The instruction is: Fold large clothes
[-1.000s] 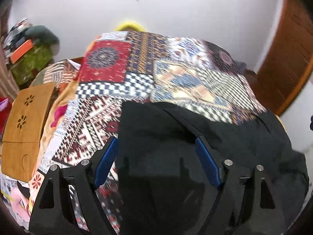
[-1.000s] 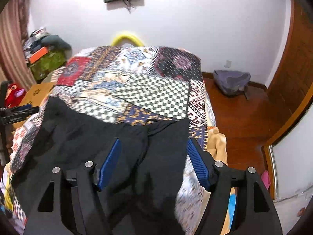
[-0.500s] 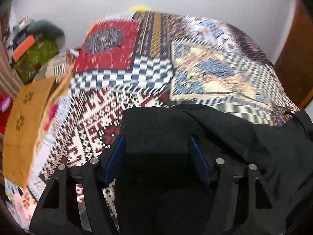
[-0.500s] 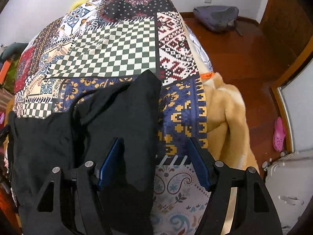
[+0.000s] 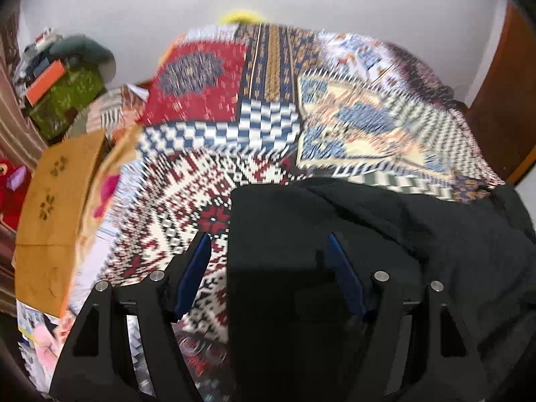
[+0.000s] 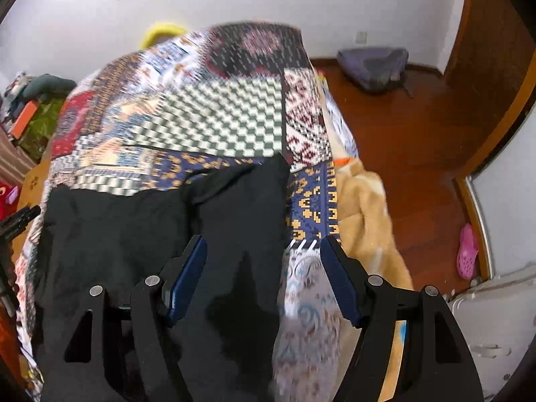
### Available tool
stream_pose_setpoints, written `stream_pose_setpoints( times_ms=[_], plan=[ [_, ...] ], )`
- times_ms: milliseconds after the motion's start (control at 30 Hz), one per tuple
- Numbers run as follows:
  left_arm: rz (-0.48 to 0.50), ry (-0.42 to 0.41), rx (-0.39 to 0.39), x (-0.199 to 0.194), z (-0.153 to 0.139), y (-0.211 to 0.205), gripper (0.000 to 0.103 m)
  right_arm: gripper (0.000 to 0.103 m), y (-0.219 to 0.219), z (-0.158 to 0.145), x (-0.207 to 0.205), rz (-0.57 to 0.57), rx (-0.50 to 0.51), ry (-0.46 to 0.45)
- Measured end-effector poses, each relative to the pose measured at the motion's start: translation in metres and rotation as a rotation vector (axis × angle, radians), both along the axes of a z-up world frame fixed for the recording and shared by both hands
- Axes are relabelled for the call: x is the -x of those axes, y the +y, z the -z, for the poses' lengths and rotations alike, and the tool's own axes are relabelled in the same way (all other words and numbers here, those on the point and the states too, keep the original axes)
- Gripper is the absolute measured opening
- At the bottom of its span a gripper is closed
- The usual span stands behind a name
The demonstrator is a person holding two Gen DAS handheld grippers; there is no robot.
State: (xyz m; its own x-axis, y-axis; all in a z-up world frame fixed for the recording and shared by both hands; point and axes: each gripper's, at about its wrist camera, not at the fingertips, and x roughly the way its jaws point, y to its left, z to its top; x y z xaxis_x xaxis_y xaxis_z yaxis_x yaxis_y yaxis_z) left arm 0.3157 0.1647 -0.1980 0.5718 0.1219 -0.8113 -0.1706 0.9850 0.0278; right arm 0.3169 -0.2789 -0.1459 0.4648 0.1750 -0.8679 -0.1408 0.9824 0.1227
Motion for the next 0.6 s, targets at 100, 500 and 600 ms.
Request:
stream_pose_setpoints(
  times_ms=[100,500,600],
  plan=[
    [0.019,-0.048,-0.009,0.024,-0.029,-0.006,0.072,0.067,0.002,-0.025,0.024,-0.016,-0.004,-0.053],
    [0.06,-0.111,-0.002,0.121,-0.079,-0.008,0.075,0.067,-0.006,-0.062,0.102,-0.061,0.019,-0.177],
    [0.058,-0.084,0.014,0.142,-0.069,-0.004,0.076,0.067,-0.014,-0.05,0.113,-0.043,0.022,-0.157]
  ],
)
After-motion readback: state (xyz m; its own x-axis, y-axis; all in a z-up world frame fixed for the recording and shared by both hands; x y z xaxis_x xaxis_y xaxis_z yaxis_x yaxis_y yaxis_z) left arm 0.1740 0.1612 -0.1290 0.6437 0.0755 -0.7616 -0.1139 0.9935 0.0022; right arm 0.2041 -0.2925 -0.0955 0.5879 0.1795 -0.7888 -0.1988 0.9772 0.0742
